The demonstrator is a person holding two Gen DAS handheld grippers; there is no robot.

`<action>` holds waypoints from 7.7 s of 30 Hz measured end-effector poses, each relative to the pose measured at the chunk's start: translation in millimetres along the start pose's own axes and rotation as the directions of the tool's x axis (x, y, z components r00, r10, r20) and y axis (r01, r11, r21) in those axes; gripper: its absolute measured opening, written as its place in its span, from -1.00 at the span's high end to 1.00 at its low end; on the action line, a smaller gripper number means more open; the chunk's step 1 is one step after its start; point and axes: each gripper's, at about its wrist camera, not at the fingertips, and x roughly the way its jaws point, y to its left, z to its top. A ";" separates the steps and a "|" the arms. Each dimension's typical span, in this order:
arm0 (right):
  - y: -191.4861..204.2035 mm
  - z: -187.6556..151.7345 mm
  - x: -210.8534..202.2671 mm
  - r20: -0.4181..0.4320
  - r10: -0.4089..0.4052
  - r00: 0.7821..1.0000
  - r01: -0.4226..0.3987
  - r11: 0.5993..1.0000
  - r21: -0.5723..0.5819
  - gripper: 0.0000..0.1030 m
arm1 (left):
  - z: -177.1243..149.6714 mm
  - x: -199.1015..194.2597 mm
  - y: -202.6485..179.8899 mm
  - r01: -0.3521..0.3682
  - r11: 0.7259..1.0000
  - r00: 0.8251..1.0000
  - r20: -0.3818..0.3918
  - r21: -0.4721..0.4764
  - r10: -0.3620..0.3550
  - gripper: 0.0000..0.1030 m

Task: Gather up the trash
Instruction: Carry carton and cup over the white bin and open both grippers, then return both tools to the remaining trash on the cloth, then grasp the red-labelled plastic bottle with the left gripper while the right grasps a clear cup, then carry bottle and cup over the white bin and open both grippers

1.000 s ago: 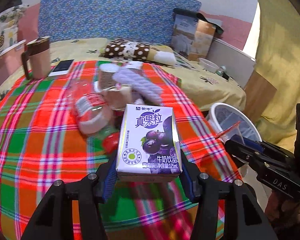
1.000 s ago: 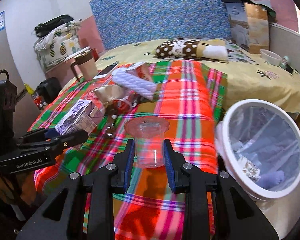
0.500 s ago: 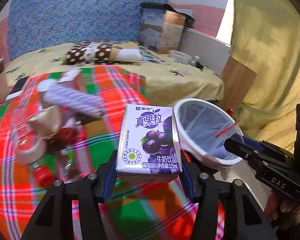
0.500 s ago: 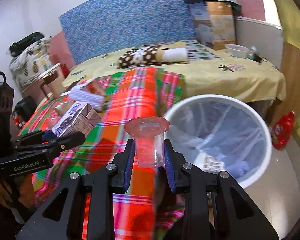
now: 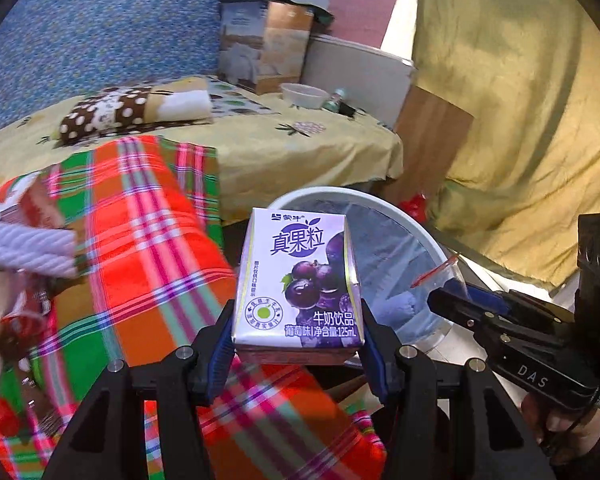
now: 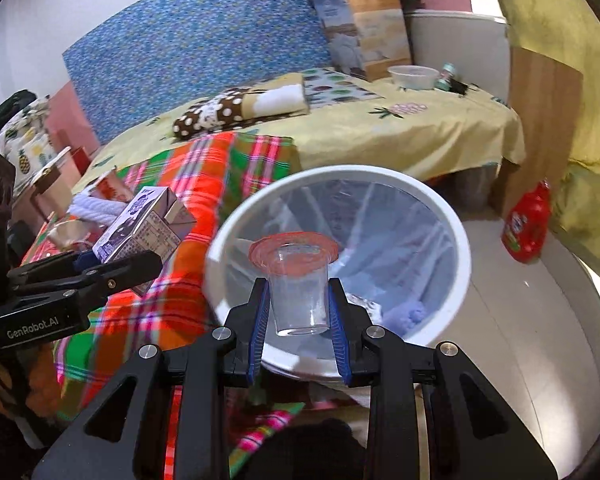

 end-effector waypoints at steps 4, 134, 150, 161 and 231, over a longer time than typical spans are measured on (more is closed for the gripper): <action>-7.6 -1.3 4.2 -0.020 -0.017 1.000 0.017 1.000 0.017 0.39 | 2.0 14.0 -9.4 0.021 1.000 1.000 -0.021 0.021 -0.020 -0.07; 196.8 -3.5 31.1 -0.163 0.339 0.927 -0.373 0.883 -0.284 0.28 | -128.0 -156.0 221.0 -0.393 0.759 0.906 -0.076 -0.519 0.417 0.37; 221.1 15.1 60.2 -0.148 0.291 0.945 -0.323 0.898 -0.298 0.28 | -115.9 -185.6 241.5 -0.436 0.738 0.863 -0.006 -0.515 0.505 -0.24; 224.9 18.1 90.4 -0.193 0.271 0.943 -0.317 0.907 -0.277 0.28 | -99.8 -165.2 273.7 -0.459 0.726 0.857 -0.041 -0.513 0.513 -0.30; 29.0 12.8 6.0 0.037 0.055 0.998 -0.056 0.998 0.038 0.35 | -8.6 -54.9 45.9 -0.095 0.989 0.994 0.045 -0.114 0.101 -0.19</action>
